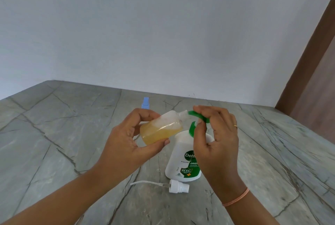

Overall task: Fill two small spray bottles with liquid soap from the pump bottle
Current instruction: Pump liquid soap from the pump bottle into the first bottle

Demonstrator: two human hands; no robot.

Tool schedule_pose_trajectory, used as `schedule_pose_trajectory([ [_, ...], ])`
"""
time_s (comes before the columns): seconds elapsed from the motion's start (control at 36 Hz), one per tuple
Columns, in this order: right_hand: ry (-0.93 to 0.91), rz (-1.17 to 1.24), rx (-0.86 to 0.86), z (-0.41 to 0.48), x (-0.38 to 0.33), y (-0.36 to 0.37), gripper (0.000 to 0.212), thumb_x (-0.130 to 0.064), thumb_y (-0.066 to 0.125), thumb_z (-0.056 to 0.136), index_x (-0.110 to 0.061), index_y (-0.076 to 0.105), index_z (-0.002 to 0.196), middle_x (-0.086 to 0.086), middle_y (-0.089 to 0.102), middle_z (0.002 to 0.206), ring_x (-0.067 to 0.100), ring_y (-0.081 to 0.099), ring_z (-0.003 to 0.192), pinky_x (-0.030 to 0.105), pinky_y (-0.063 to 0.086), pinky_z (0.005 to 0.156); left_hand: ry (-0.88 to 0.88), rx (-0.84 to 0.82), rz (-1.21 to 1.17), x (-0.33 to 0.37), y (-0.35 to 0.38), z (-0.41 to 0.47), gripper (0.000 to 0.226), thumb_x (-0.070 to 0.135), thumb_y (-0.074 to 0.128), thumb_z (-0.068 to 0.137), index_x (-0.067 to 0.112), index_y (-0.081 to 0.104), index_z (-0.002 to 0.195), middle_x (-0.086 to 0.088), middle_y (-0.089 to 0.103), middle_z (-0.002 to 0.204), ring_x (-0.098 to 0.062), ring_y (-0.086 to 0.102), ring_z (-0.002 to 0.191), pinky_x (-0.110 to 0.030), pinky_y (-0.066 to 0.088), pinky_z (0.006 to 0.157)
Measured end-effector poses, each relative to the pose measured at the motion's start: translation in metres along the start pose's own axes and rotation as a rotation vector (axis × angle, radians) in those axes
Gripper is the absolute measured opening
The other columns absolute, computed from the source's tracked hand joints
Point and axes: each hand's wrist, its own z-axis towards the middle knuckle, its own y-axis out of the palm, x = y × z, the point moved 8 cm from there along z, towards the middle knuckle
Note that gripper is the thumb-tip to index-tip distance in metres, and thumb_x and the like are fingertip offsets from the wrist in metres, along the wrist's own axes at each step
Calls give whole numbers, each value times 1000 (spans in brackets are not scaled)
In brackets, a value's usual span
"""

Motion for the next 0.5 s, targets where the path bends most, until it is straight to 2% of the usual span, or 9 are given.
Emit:
schedule_pose_trajectory([
  [0.11,2,-20,-3,2,-1,-3,27,-14,44,83,-14,64,100,-12,52,97,13,49,89,48,47,71,4,-10,14,0,3,-2,45,47,72,60,44,53,100,27,61,101,-2,63,90,-11,50,68],
  [0.36,-26,-4,11,-6,2,4,28,-13,44,85,-24,55,108,-15,48,103,6,45,94,45,47,71,4,0,-1,-1,2,-2,44,45,73,60,42,54,99,24,63,99,-4,64,88,-13,52,66],
  [0.5,-9,11,9,-6,2,3,27,-13,45,84,-23,57,106,-17,47,103,7,46,94,47,49,70,-2,8,-9,-2,1,-2,43,45,74,59,40,55,98,21,64,98,-5,65,86,-15,52,66],
])
